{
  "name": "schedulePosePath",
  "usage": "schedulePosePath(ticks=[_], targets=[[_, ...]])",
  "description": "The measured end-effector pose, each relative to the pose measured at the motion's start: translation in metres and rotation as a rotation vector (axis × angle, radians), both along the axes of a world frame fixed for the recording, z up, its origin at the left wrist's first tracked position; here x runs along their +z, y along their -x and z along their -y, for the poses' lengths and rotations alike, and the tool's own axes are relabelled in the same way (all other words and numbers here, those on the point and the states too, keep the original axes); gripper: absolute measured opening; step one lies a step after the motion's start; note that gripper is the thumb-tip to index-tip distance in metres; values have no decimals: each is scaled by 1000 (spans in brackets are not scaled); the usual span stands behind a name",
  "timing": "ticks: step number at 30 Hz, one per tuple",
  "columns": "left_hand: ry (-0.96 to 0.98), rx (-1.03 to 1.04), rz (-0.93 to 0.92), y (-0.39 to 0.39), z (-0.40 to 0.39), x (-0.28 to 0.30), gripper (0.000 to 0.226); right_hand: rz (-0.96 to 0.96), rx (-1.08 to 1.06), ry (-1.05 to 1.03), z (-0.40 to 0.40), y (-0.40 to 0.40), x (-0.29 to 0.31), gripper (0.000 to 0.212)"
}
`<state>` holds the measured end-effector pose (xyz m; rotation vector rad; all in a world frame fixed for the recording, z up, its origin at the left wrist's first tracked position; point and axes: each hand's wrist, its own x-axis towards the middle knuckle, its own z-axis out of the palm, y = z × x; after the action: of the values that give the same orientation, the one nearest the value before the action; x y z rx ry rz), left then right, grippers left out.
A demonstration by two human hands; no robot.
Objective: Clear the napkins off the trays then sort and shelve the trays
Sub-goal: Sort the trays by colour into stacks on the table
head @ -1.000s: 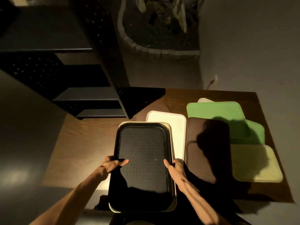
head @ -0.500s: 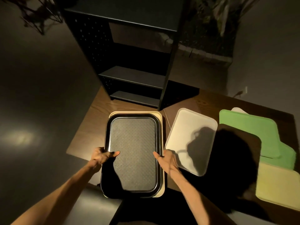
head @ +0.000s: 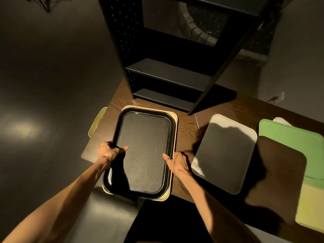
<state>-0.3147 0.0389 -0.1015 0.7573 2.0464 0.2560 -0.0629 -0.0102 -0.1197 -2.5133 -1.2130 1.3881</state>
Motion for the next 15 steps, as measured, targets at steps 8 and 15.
schedulePosePath(ticks=[8,15], targets=[[-14,-147,-19,6,4,-12,44,18,-40,12,1,-5,-5,41],[-268,-551,-372,-49,-4,21,83,17,79,-69,-6,-28,16,61]])
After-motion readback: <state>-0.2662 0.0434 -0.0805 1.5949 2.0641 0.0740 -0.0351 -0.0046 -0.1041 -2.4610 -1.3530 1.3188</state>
